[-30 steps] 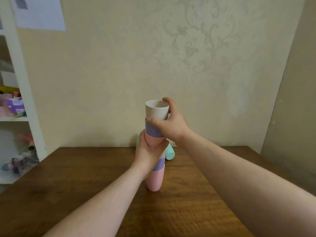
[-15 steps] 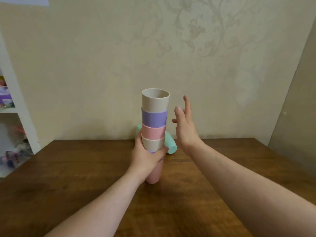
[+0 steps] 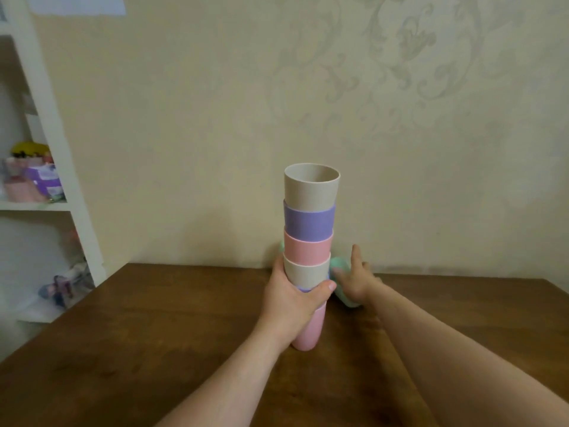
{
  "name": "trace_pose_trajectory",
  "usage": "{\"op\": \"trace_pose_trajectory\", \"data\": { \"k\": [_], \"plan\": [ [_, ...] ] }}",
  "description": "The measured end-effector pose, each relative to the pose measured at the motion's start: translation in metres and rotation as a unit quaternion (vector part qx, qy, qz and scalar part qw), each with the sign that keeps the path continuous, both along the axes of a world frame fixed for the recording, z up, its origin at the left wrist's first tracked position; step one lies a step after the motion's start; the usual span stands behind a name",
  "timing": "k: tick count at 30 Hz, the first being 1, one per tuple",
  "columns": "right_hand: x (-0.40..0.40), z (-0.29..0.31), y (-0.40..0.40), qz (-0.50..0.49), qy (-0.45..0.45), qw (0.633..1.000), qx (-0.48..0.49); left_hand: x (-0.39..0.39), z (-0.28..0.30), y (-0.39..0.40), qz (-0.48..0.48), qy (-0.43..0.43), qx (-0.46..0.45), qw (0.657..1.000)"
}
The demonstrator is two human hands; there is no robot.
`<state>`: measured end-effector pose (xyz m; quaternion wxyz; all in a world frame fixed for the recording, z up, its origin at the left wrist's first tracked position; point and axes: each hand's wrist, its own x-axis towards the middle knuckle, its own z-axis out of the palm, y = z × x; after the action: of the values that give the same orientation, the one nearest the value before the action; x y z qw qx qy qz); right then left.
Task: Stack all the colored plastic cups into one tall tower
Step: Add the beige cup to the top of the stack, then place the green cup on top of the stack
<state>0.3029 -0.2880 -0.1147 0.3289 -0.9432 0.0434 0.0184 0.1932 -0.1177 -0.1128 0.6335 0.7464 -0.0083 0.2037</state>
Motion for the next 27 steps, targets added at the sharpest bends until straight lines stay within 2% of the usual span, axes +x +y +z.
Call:
{"op": "trace_pose_trajectory", "data": {
  "k": [3, 6, 11, 13, 16, 18, 20, 23, 27],
  "plan": [
    [0.001, -0.016, 0.002, 0.015, 0.004, 0.999, -0.039, 0.001, 0.000, 0.000, -0.003, -0.002, -0.003, 1.000],
    [-0.003, -0.023, -0.009, -0.021, -0.008, 0.999, -0.030, 0.000, 0.000, -0.001, 0.002, -0.002, -0.003, 1.000],
    [-0.038, -0.011, -0.038, -0.065, -0.052, 0.994, 0.065, -0.009, 0.006, -0.003, 0.006, 0.008, -0.006, 1.000],
    [-0.058, -0.010, -0.047, -0.052, -0.062, 0.994, 0.079, -0.013, 0.007, -0.003, -0.001, 0.017, -0.001, 1.000],
    [-0.091, -0.010, -0.053, 0.002, -0.047, 0.999, 0.013, -0.022, 0.006, -0.003, -0.010, 0.023, 0.010, 1.000],
    [-0.111, -0.006, -0.052, 0.025, -0.012, 0.997, -0.074, -0.031, 0.006, -0.003, -0.014, 0.024, 0.012, 1.000],
    [-0.123, -0.003, -0.054, 0.030, 0.031, 0.992, -0.117, -0.040, 0.007, -0.005, -0.022, 0.021, 0.012, 0.999],
    [-0.135, 0.003, -0.059, -0.003, 0.042, 0.996, -0.075, -0.052, 0.007, -0.007, -0.031, 0.016, 0.002, 0.999],
    [-0.153, 0.002, -0.064, -0.061, -0.076, 0.992, 0.077, -0.068, 0.009, -0.012, -0.043, 0.015, -0.018, 0.999]
  ]
}}
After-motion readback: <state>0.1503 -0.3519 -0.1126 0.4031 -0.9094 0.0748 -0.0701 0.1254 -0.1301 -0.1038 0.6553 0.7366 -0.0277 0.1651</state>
